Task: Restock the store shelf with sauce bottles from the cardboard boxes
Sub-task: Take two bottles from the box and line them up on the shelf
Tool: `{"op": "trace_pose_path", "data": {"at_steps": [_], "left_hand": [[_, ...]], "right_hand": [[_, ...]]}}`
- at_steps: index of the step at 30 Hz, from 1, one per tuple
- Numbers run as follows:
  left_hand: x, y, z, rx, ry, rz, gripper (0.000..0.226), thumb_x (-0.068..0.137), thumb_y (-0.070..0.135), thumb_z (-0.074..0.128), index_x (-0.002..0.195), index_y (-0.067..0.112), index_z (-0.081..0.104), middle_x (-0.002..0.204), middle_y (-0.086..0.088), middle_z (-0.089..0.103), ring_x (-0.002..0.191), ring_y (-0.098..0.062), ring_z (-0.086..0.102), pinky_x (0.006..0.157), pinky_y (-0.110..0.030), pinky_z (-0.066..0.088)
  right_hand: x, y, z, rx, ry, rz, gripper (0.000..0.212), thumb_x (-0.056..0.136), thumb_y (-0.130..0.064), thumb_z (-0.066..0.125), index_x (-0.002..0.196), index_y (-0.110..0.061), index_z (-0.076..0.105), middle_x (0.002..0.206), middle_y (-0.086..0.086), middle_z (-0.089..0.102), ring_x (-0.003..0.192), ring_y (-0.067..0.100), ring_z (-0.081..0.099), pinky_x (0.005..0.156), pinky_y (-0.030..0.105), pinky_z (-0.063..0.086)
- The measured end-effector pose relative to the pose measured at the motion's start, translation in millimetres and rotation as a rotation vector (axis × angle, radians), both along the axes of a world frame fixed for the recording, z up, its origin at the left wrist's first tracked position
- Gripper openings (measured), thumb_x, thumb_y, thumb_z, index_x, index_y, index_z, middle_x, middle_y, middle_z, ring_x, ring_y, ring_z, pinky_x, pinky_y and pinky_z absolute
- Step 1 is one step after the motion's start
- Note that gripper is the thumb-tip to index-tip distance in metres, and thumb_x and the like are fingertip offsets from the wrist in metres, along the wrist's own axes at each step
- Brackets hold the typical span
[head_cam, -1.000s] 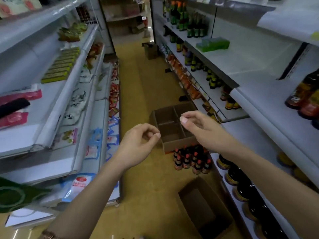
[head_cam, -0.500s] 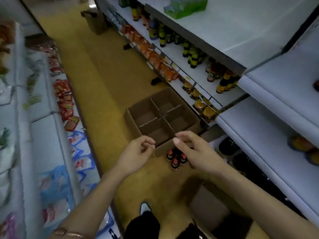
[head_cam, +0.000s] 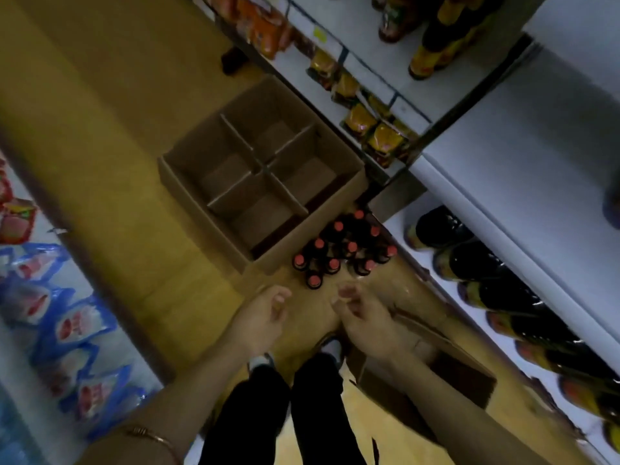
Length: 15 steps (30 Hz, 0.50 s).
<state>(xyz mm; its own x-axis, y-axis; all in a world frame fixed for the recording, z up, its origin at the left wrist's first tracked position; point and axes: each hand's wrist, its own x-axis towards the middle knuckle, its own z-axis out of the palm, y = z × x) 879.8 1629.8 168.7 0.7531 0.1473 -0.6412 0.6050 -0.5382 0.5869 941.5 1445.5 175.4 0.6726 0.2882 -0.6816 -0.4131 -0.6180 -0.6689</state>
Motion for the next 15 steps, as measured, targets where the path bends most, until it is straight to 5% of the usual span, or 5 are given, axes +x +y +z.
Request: {"op": "trace_pose_path", "data": {"at_steps": [7,12,15], "left_hand": [[43.7,-11.6,-113.9,-0.051,-0.018,-0.063,0.034,0.095,0.01,0.05,0.127,0.022,0.051,0.119,0.005,0.043,0.091,-0.01,0.053,0.083,-0.021,0.042],[57.4,-15.0,-179.6,-0.041,-0.062,-0.143,0.035,0.093,0.007,0.052,0.127,0.015,0.052,0.127,-0.003,0.041,0.102,-0.02,0.056,0.094,-0.032,0.045],[60.2,-10.9,-220.1,-0.019,-0.04,-0.159,0.038,0.092,0.007,0.054,0.129,0.015,0.051,0.135,-0.003,0.037,0.11,-0.02,0.054,0.098,-0.032,0.044]], "right_hand": [[17.9,4.7,-109.2,0.019,0.082,-0.083,0.039,0.098,-0.028,0.054,0.134,-0.017,0.048,0.13,-0.001,0.052,0.101,0.003,0.053,0.071,0.008,0.041],[19.2,14.0,-181.1,-0.024,0.037,-0.117,0.036,0.096,-0.028,0.057,0.13,-0.016,0.051,0.127,0.001,0.055,0.095,0.005,0.055,0.062,0.002,0.041],[16.2,20.4,-221.7,-0.023,0.022,-0.133,0.029,0.095,-0.03,0.059,0.123,-0.023,0.053,0.13,-0.001,0.053,0.103,0.011,0.057,0.073,0.013,0.046]]}}
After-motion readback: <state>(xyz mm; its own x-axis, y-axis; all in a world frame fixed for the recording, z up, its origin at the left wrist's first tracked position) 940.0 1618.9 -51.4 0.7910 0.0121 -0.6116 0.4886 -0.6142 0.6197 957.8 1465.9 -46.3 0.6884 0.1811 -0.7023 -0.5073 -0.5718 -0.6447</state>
